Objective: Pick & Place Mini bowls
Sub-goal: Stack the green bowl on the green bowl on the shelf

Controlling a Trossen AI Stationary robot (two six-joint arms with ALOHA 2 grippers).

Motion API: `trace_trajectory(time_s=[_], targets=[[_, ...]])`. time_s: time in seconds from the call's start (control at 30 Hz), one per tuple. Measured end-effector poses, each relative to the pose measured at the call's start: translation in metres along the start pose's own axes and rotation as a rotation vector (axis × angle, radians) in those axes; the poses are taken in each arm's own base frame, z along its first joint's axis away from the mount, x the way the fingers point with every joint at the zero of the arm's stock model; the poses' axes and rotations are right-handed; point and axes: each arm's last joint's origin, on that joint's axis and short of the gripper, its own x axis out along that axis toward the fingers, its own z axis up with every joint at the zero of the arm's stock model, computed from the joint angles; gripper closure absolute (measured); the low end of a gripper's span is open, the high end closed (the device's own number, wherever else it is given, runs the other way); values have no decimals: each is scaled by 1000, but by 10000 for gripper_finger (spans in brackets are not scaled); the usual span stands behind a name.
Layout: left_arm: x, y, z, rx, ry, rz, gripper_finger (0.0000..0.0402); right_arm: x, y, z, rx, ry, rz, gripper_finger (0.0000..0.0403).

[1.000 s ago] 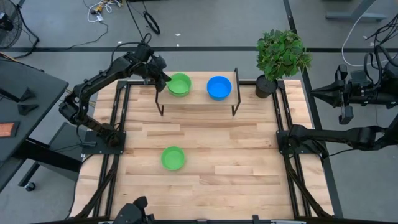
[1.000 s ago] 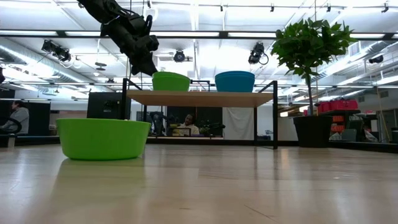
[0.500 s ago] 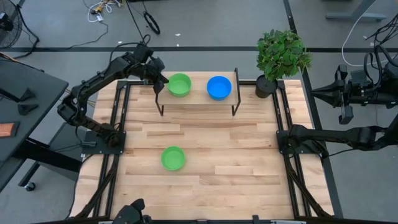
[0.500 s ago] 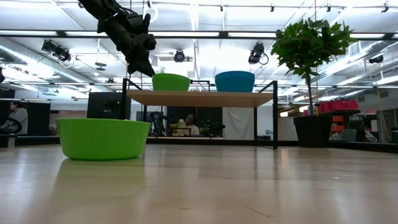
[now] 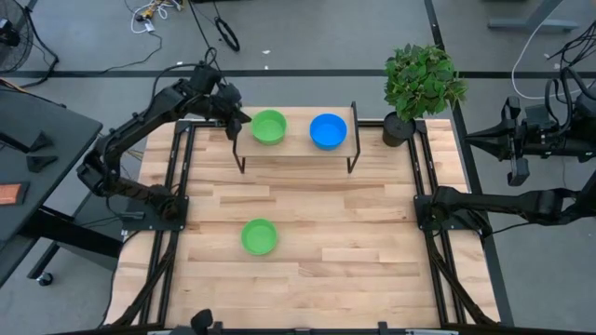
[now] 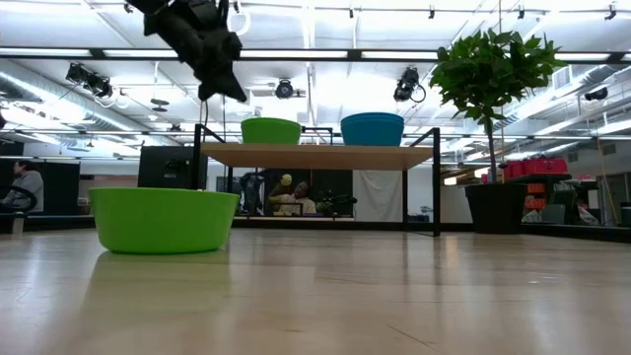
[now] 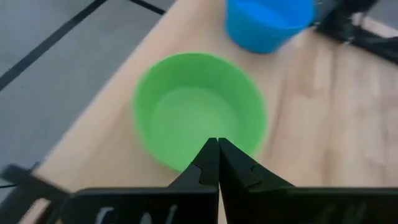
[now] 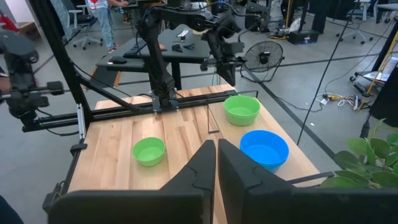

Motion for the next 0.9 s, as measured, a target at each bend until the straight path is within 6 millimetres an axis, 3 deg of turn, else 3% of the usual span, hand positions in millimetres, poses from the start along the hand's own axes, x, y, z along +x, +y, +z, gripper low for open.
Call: trace_trajectory(time_s=[0.2,0.67,0.9], targets=[[-3,-34,3,-31,9,-83,401,0,0,0,0,0,1,380],[15,-115,-6,-107,183,-257,401,0,0,0,0,0,0,380],[19,-157,-21,-189,305,-177,400,0,0,0,0,0,0,380]])
